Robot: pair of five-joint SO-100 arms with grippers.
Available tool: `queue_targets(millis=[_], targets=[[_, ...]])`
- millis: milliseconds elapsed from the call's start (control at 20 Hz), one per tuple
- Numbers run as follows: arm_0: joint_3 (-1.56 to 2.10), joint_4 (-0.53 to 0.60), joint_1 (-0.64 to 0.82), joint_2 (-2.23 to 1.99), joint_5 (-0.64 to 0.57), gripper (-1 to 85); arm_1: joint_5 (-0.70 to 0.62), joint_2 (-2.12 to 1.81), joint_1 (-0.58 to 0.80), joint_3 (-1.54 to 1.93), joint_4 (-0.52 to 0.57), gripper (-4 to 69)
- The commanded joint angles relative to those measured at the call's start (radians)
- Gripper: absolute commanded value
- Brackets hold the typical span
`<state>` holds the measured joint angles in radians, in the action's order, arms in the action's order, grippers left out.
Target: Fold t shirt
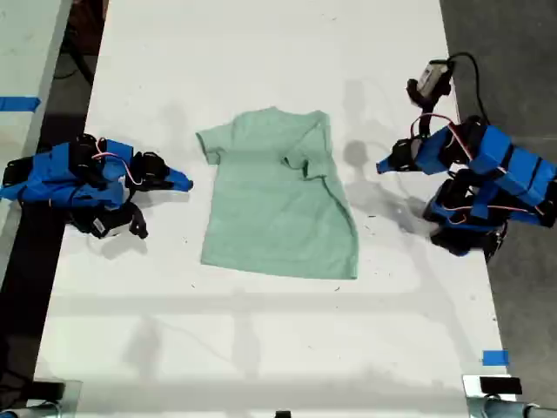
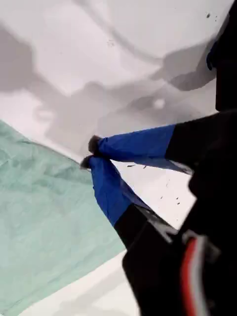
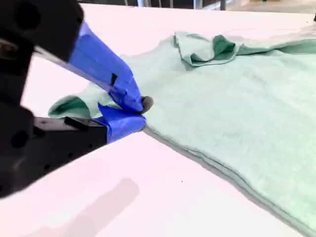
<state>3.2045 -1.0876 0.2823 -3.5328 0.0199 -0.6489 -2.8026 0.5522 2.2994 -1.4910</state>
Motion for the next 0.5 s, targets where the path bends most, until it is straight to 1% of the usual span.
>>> queue_targets(millis=[0, 450], targets=[[0.018, 0.021, 0.035, -0.005, -0.012, -0.1, 0.181, -0.655, -0.077, 0.434, -0.028, 1.6], [0.018, 0.021, 0.035, -0.005, -0.006, -0.1, 0.186, -0.669, -0.081, 0.439, -0.031, 1.6]])
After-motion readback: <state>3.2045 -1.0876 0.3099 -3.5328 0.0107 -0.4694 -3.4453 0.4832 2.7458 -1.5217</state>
